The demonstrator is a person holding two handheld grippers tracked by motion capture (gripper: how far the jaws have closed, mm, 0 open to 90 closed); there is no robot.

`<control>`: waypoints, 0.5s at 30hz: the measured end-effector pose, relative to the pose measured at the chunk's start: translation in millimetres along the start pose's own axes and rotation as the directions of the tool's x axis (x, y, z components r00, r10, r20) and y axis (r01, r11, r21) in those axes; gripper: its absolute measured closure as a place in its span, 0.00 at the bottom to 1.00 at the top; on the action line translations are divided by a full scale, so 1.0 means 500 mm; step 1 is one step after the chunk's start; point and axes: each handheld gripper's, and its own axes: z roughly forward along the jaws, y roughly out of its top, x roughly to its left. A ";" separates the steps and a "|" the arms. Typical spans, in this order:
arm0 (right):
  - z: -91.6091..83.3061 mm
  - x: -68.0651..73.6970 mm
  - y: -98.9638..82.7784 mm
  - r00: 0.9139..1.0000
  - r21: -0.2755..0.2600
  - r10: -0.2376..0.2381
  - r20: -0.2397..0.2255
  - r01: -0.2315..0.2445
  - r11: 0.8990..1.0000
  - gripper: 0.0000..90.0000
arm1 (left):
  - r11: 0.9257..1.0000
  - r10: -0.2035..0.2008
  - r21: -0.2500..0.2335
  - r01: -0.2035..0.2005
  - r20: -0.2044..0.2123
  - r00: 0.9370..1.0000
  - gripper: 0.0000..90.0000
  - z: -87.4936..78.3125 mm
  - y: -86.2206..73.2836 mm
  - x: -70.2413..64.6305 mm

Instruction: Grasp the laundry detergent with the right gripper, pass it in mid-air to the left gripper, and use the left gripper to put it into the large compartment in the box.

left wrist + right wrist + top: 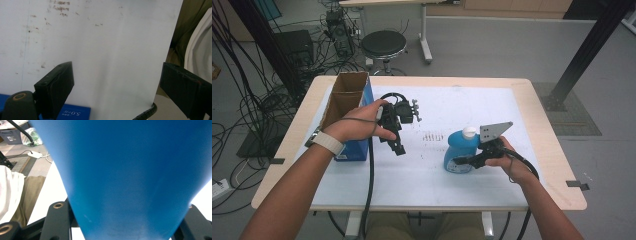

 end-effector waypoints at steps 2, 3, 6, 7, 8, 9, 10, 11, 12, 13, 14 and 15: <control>0.000 0.000 0.000 1.000 0.001 -0.001 0.001 0.001 1.000 0.47 | 1.000 0.000 -0.001 0.000 0.000 1.000 0.14 0.000 0.000 0.000; 0.000 0.000 0.000 1.000 0.002 -0.003 0.002 0.003 1.000 0.47 | 1.000 0.001 0.000 -0.001 0.000 1.000 0.14 0.000 0.001 0.000; 0.000 0.001 0.000 1.000 0.002 -0.003 0.003 0.003 1.000 0.47 | 1.000 -0.001 -0.001 0.001 -0.001 1.000 0.14 0.000 0.001 0.000; 0.000 0.001 0.000 1.000 0.002 -0.003 0.003 0.003 1.000 0.47 | 1.000 0.000 -0.001 0.000 -0.001 1.000 0.14 0.000 0.001 0.000; 0.000 0.000 0.001 1.000 0.003 -0.003 0.001 0.003 1.000 0.47 | 1.000 0.000 -0.001 0.000 -0.001 1.000 0.14 0.000 0.002 0.000; 0.000 0.000 0.000 1.000 0.002 -0.002 0.002 0.002 1.000 0.47 | 1.000 0.001 -0.001 -0.001 -0.001 1.000 0.14 0.000 0.002 0.000; 0.000 0.000 0.000 1.000 0.002 -0.002 0.002 0.002 1.000 0.47 | 1.000 0.003 0.000 -0.003 -0.001 1.000 0.14 -0.001 0.002 0.000; 0.000 0.000 0.000 1.000 0.002 -0.002 0.000 0.002 1.000 0.47 | 1.000 0.003 0.001 -0.003 0.000 1.000 0.14 0.000 0.002 0.000; 0.000 0.000 0.000 1.000 0.002 -0.003 0.000 0.003 1.000 0.47 | 1.000 0.004 0.001 -0.004 -0.001 1.000 0.14 0.000 0.003 0.000; 0.000 0.000 0.000 1.000 0.002 -0.003 0.000 0.003 1.000 0.47 | 1.000 0.004 0.001 -0.004 -0.001 1.000 0.14 0.000 0.003 0.000; 0.000 0.000 0.000 1.000 0.001 -0.003 0.001 0.003 1.000 0.47 | 1.000 0.004 0.000 -0.004 -0.001 1.000 0.14 0.000 0.003 0.000; 0.000 0.000 0.000 1.000 0.002 -0.005 0.002 0.005 1.000 0.47 | 1.000 0.004 0.001 -0.004 -0.001 1.000 0.14 -0.001 0.003 0.000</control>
